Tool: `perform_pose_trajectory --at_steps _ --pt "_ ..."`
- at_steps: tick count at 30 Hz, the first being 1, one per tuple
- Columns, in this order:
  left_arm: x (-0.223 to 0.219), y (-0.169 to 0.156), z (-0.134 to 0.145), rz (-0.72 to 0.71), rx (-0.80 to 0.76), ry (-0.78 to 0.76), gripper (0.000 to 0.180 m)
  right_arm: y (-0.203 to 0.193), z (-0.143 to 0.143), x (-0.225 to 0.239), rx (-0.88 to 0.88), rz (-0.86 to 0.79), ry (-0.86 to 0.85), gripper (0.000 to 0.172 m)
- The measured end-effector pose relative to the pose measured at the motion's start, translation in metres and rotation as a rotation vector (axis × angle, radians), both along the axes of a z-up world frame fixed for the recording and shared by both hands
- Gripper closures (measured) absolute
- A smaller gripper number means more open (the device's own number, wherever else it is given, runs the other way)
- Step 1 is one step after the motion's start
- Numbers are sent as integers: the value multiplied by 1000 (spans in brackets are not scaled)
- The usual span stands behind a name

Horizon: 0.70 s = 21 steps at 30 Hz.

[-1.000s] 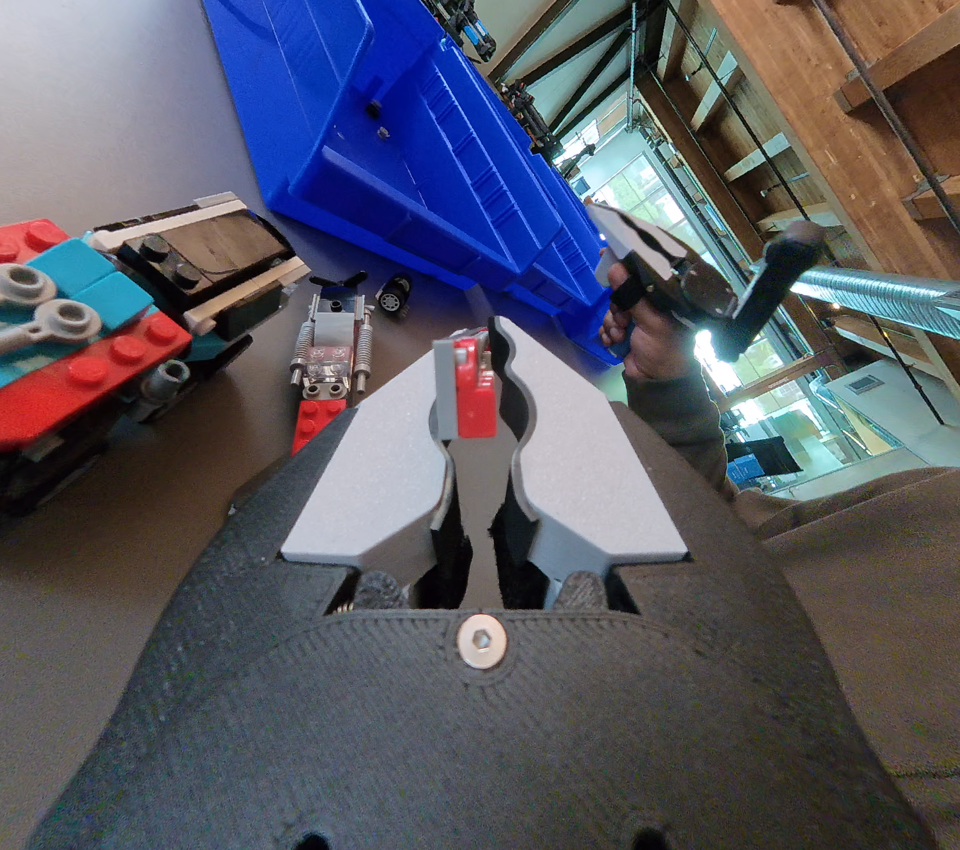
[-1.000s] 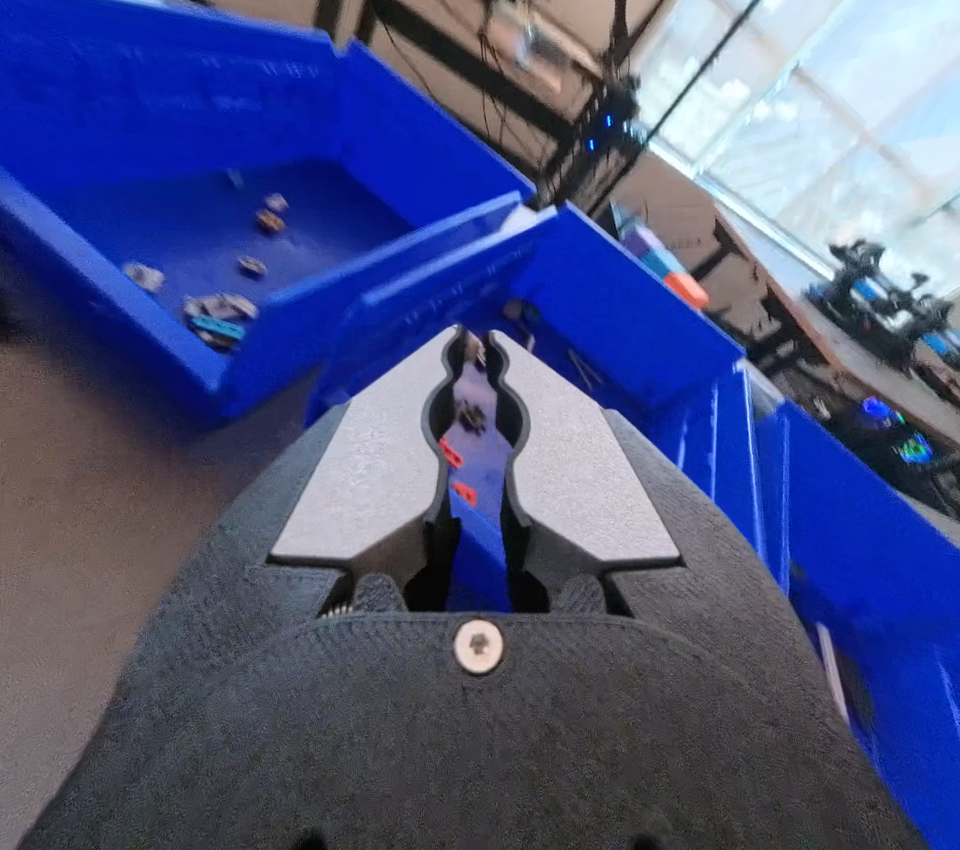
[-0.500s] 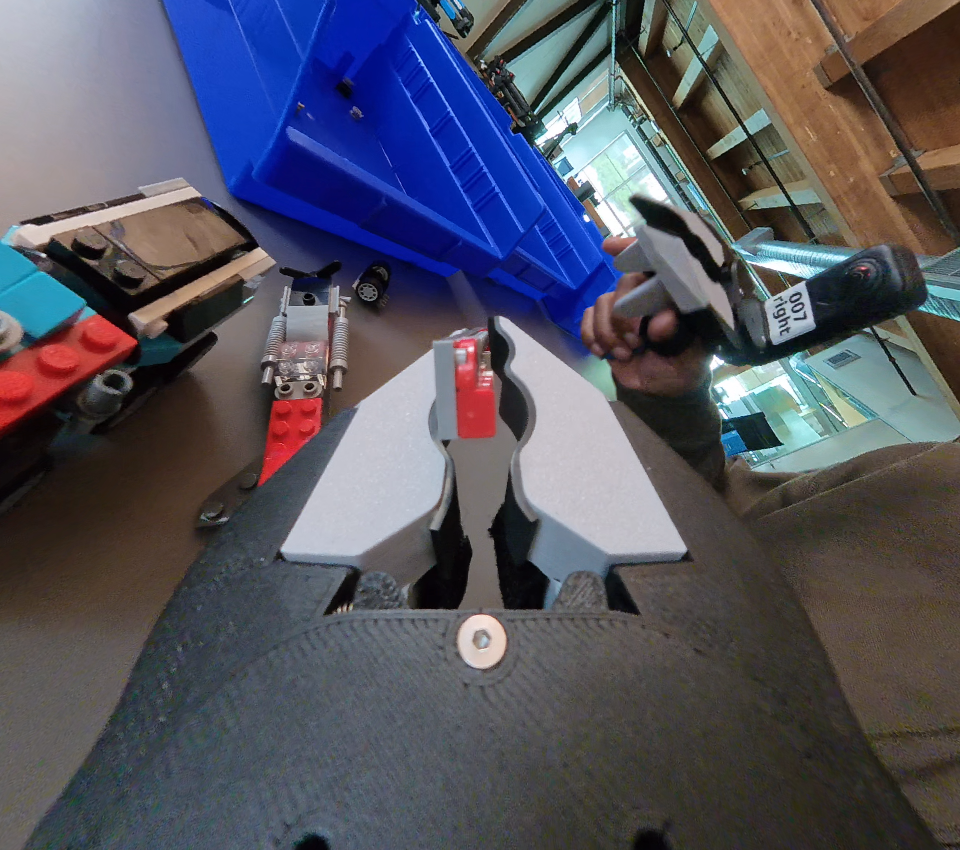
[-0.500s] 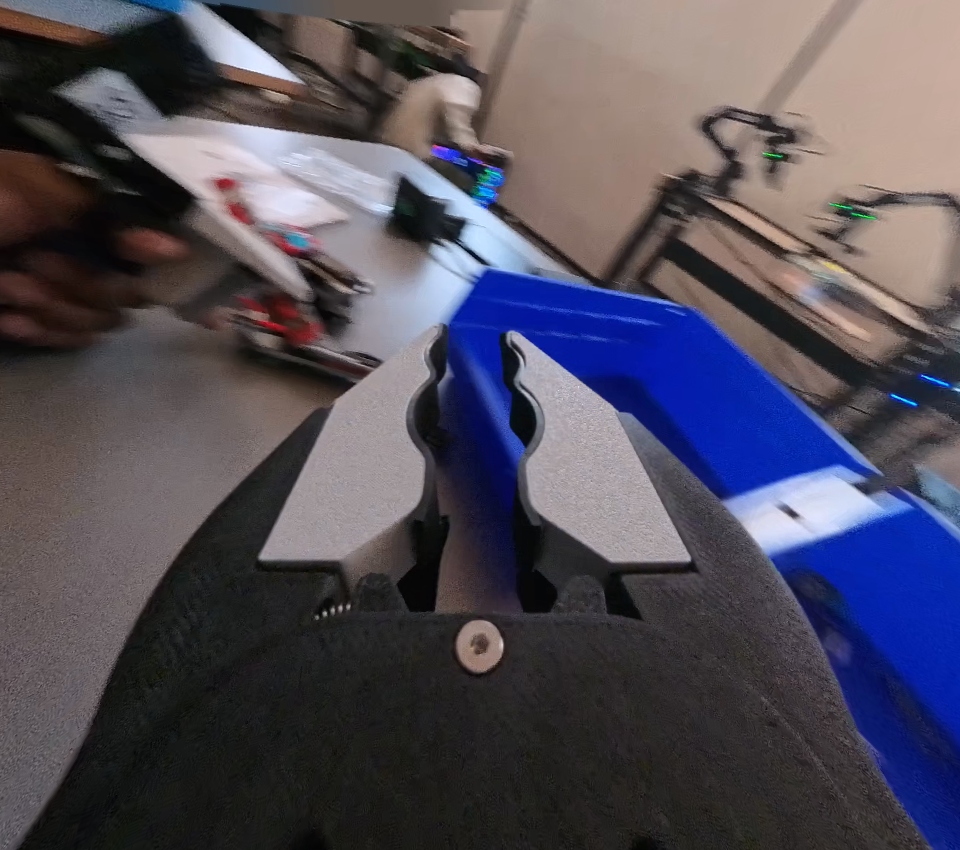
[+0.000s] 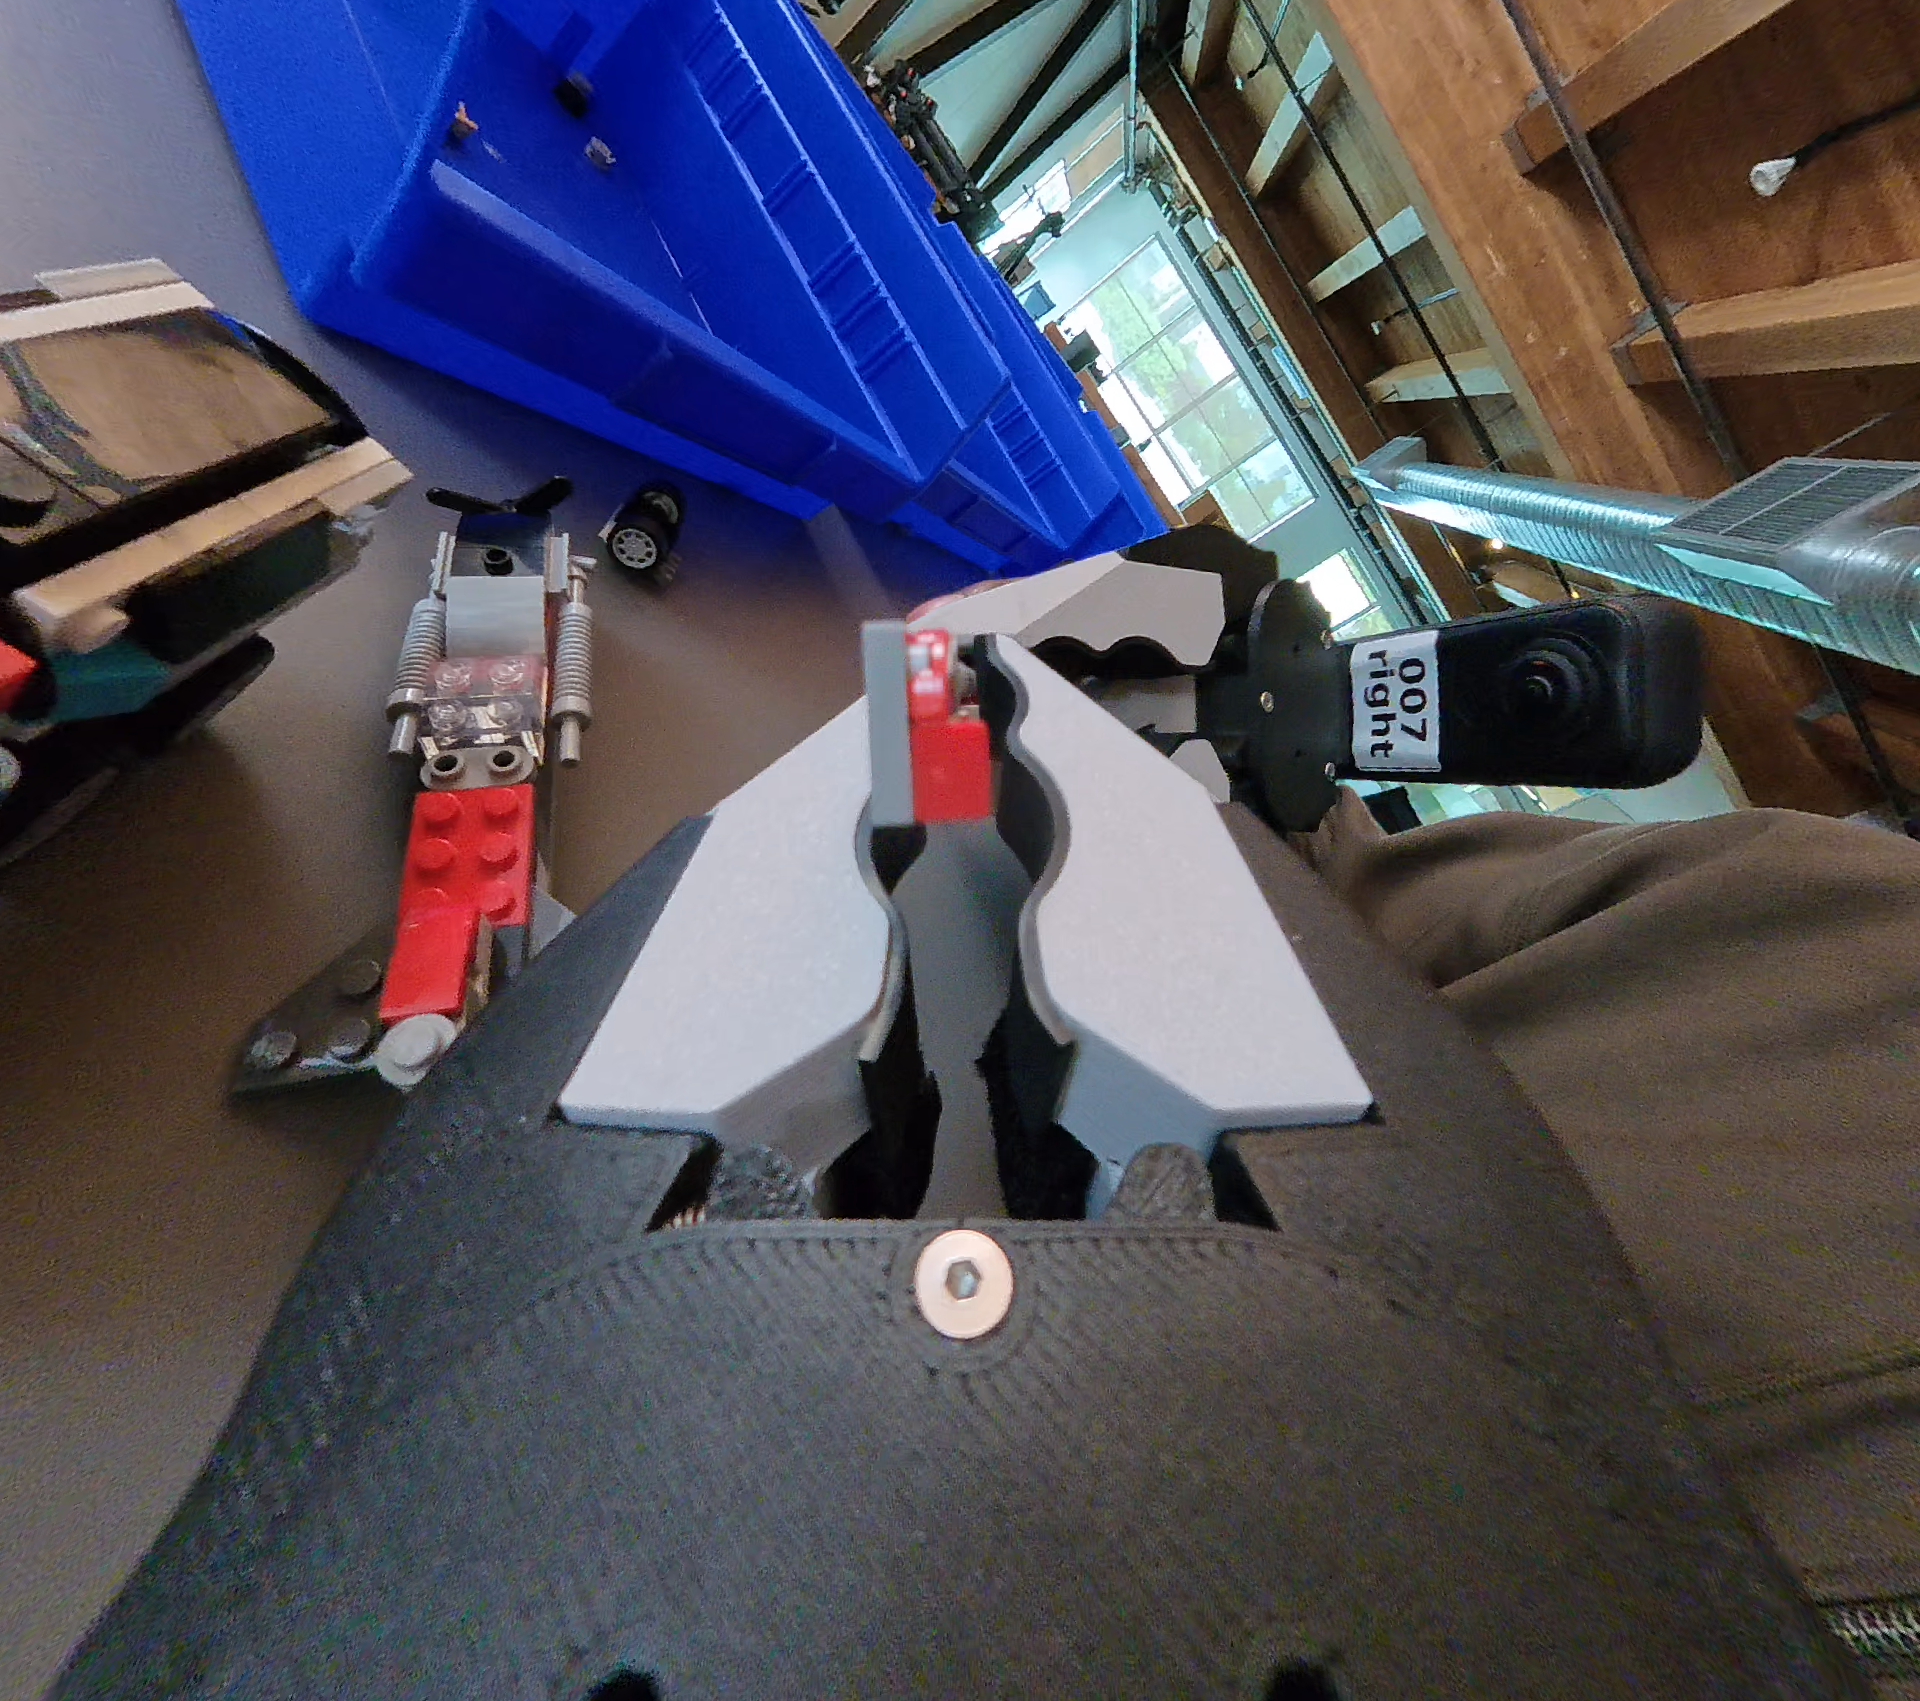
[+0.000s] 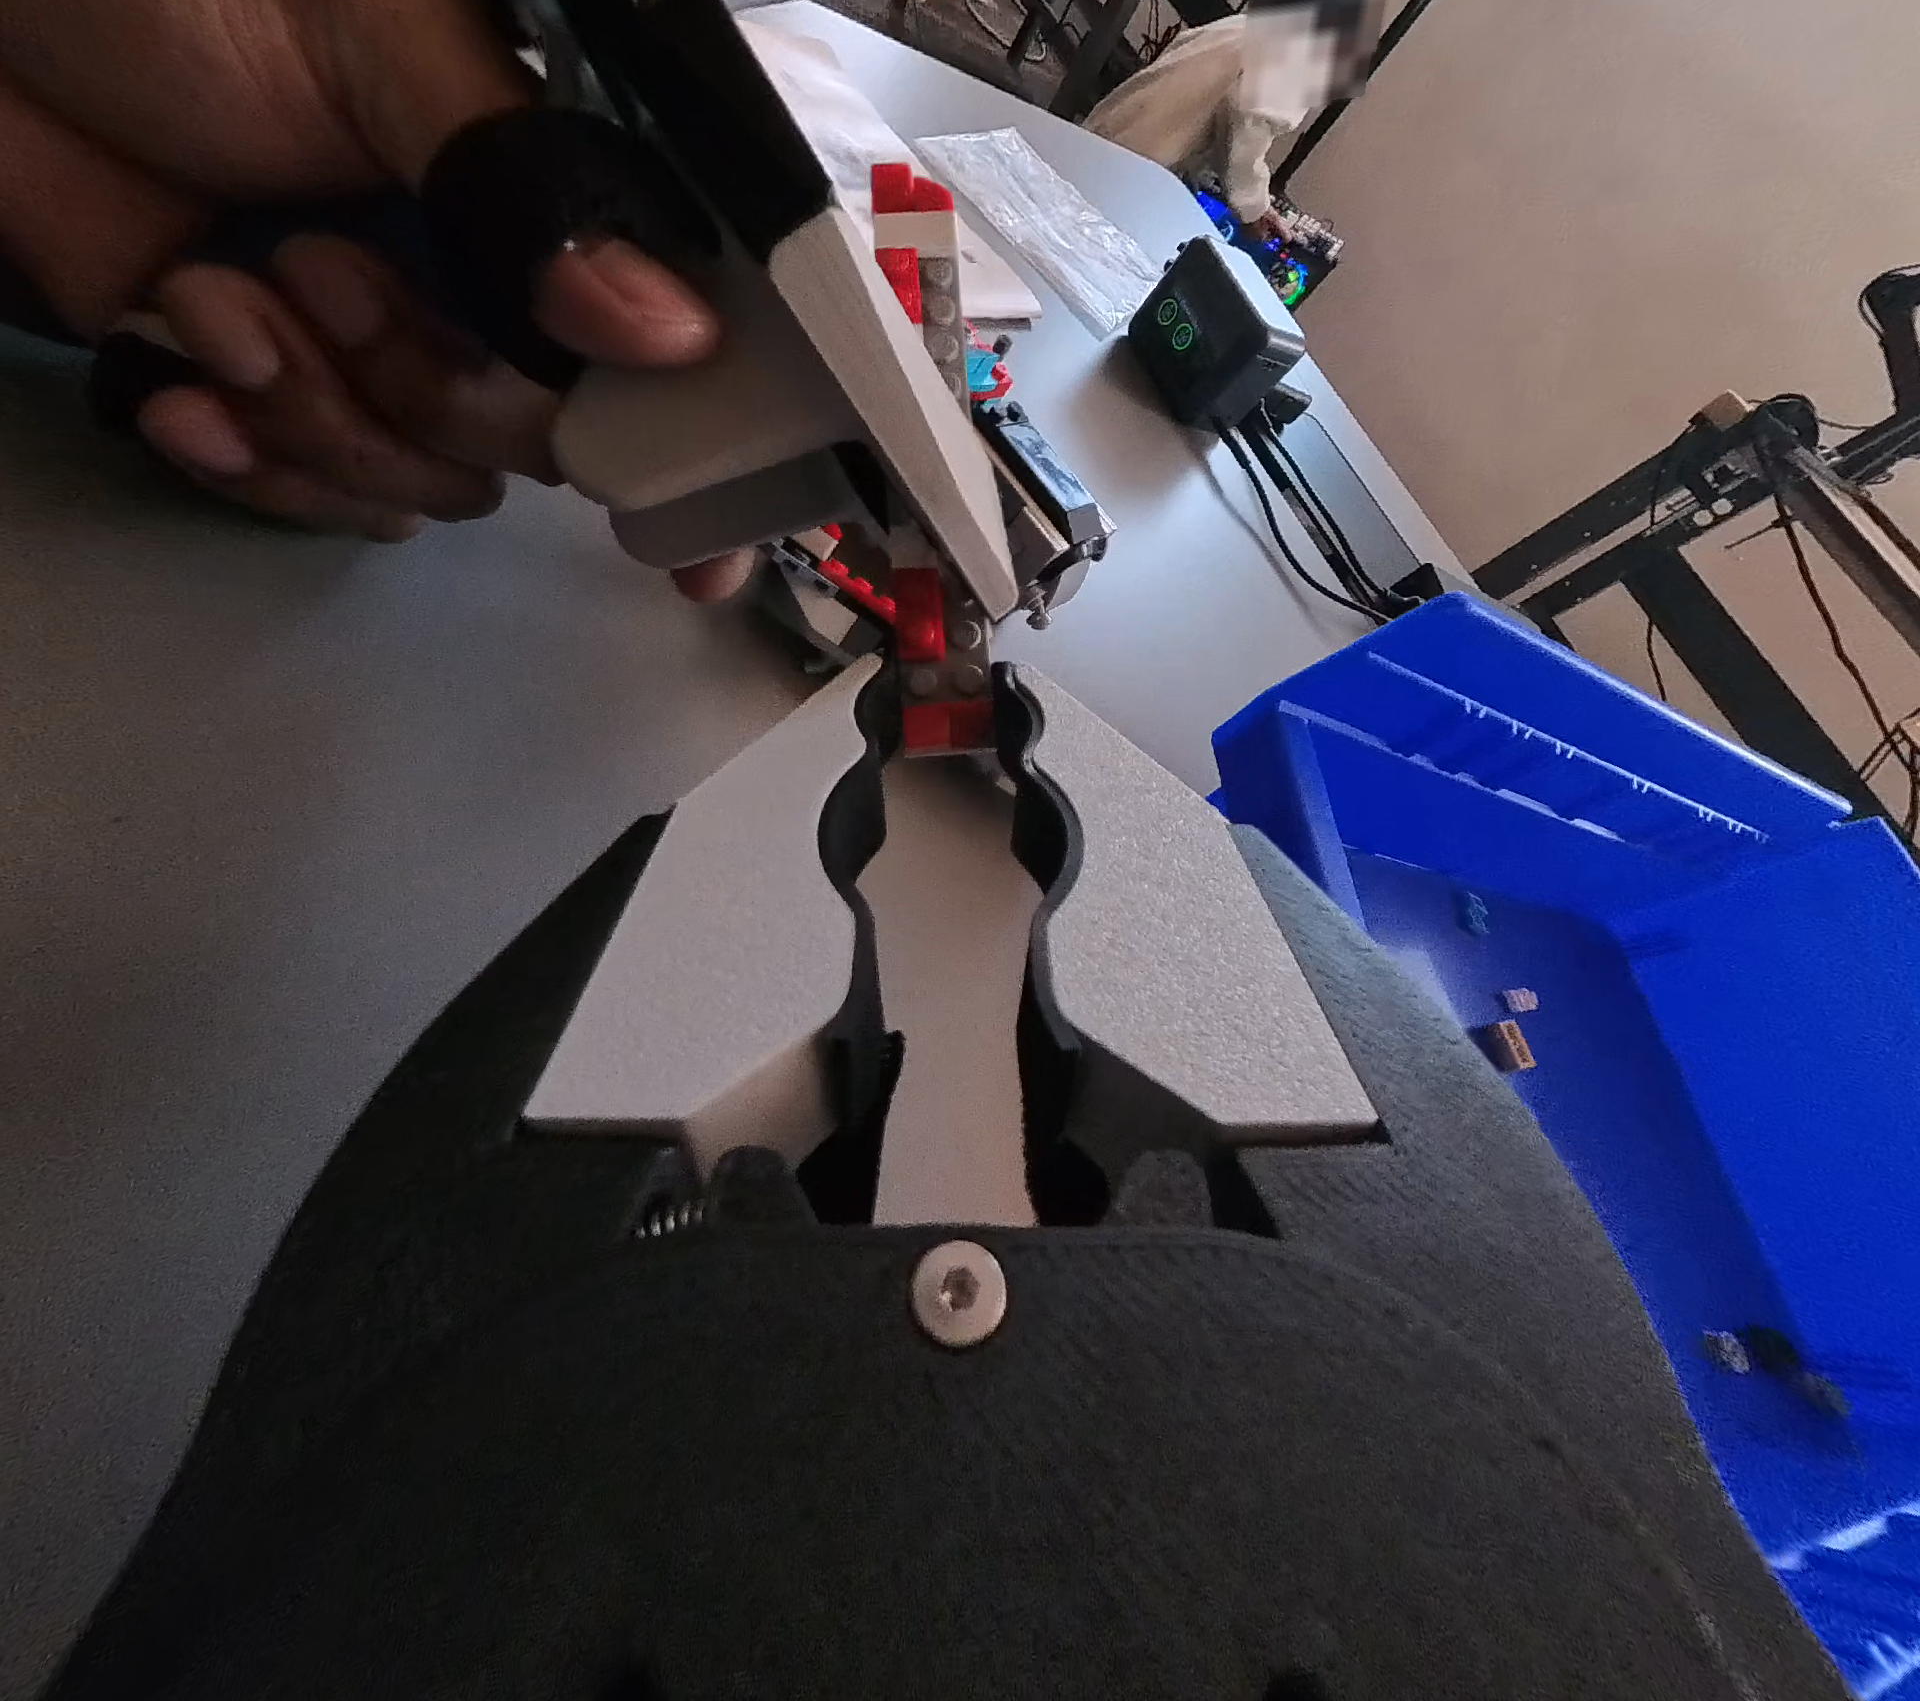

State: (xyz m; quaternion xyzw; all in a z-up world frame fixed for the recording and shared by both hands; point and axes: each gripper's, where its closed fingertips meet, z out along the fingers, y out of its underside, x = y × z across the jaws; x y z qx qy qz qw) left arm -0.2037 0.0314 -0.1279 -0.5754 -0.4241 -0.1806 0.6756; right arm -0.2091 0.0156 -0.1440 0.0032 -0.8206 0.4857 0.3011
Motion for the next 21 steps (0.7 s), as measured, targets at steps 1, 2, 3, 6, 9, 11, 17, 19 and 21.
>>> perform_pose_trajectory --at_steps 1,2,3,6,9,11,17,19,21 --pt "0 0 1 4 11 0 172 0 1 0 -12 -6 -4 154" --pt "-1 0 2 15 22 -1 171 1 1 0 -24 -16 -2 154" --pt "-3 -1 3 28 32 -1 171 2 2 0 -34 -35 4 155" --pt "-7 -5 5 61 45 4 169 9 4 -5 -70 -107 1 155" --pt "-7 -5 7 69 51 18 168 12 5 -4 -127 -129 -57 156" --pt "-8 -6 7 82 44 30 169 10 5 0 -140 -116 -74 155" --pt "-9 -10 8 119 -29 99 174 2 -7 10 -113 -40 -148 151" --pt "-11 -14 10 145 -78 148 174 7 -7 11 -118 -14 -203 144" --pt "-14 -18 12 163 -123 182 174 20 3 3 -169 -35 -252 143"
